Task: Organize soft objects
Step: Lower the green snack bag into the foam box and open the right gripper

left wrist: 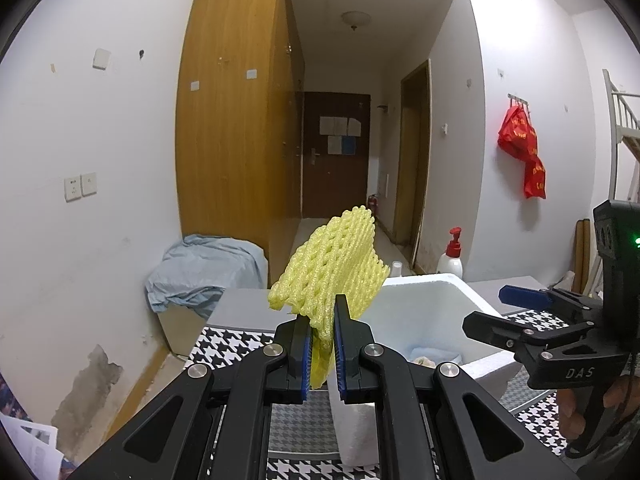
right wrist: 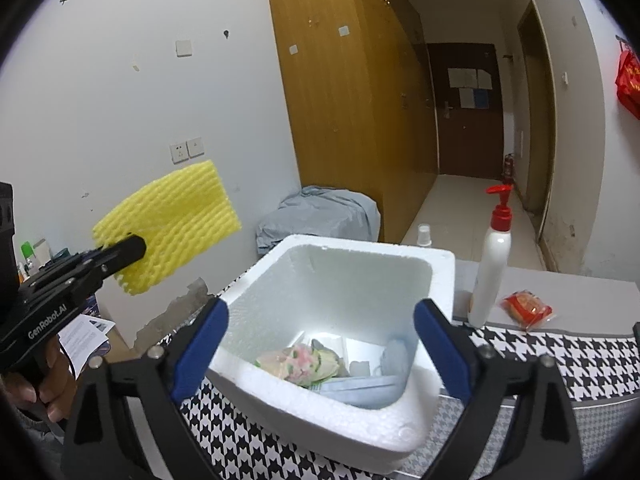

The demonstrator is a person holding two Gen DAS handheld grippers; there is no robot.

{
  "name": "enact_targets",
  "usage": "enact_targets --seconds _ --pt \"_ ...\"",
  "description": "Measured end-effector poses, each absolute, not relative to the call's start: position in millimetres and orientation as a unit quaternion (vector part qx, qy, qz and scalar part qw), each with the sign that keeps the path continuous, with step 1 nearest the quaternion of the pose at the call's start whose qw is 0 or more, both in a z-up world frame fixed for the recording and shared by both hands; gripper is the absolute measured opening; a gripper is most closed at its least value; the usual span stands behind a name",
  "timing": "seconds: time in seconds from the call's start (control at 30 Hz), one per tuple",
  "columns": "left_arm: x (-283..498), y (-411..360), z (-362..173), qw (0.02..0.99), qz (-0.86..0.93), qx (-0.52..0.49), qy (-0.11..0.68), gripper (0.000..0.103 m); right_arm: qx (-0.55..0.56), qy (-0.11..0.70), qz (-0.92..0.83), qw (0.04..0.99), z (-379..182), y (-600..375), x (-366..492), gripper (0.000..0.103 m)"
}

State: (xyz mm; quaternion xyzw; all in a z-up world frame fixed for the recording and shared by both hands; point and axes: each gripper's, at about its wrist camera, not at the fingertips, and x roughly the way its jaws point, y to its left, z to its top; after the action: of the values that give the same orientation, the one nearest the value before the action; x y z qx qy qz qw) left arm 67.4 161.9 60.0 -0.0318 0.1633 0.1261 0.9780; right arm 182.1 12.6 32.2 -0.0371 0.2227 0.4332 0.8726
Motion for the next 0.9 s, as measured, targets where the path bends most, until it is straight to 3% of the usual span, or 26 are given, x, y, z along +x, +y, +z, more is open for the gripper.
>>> enact_targets --seconds 0.9 --pt "110.7 138.0 54.2 0.977 0.094 -0.017 0.189 0.01 -0.036 0.198 0.367 0.908 39.5 -39.0 180.1 0.103"
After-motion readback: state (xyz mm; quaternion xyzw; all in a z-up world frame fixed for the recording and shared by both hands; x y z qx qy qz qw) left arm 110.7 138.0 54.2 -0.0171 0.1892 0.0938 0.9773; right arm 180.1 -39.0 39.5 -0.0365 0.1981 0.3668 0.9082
